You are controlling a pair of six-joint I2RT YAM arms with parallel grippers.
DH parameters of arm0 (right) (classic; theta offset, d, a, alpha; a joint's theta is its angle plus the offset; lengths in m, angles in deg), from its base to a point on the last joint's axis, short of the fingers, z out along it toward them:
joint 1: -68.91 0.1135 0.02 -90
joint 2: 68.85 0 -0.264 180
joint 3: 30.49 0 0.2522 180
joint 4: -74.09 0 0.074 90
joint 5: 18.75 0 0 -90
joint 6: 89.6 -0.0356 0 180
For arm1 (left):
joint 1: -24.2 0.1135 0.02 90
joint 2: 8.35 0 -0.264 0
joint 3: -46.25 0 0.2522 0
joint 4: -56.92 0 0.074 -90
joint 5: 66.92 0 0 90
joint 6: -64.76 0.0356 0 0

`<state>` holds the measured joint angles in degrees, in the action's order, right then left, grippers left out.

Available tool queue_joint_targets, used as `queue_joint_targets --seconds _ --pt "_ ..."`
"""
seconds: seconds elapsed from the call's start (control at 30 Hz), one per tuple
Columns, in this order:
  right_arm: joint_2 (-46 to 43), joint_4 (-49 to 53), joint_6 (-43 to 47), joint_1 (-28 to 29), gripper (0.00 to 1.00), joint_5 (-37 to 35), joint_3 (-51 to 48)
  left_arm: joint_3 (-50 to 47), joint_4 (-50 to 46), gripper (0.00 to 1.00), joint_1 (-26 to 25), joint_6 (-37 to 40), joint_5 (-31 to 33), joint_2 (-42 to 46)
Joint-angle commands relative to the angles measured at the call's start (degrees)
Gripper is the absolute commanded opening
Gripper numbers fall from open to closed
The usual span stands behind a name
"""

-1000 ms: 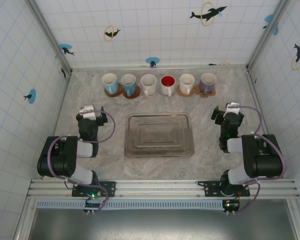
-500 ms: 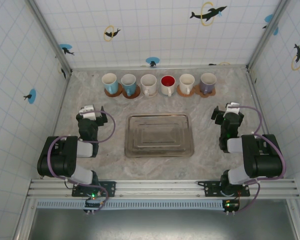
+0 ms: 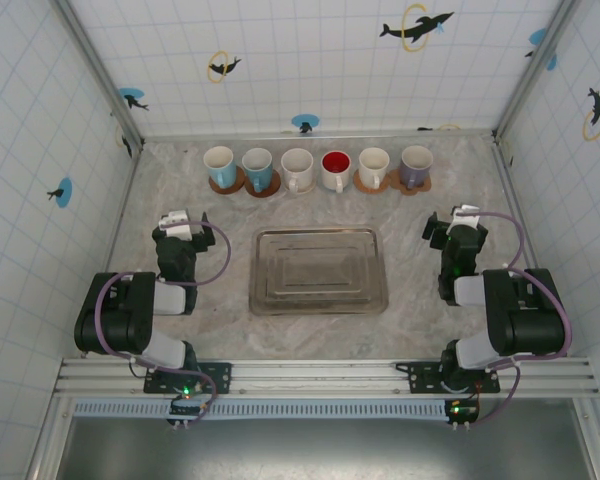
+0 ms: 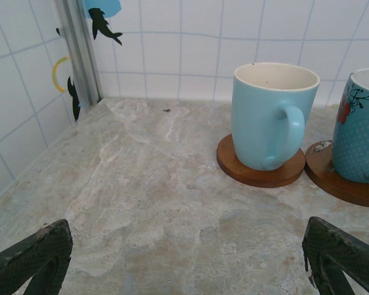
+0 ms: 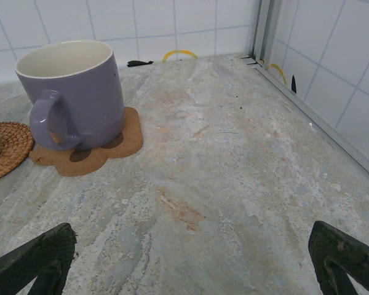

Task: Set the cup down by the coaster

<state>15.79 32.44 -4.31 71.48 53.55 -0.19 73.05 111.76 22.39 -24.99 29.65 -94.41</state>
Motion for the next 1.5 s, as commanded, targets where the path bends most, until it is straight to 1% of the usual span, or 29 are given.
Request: queue_joint_targets --seconds 0.0,1.47 --pt "-0.44 -2.59 0.24 -0.20 1.00 -0.41 1.13 0.83 1.28 0.98 0.24 1.38 -0.77 -0.87" --pt "-0.44 -2.59 0.23 -0.20 1.00 -0.41 1.13 1.03 0.14 0.98 0.31 1.44 -0.85 -0.54"
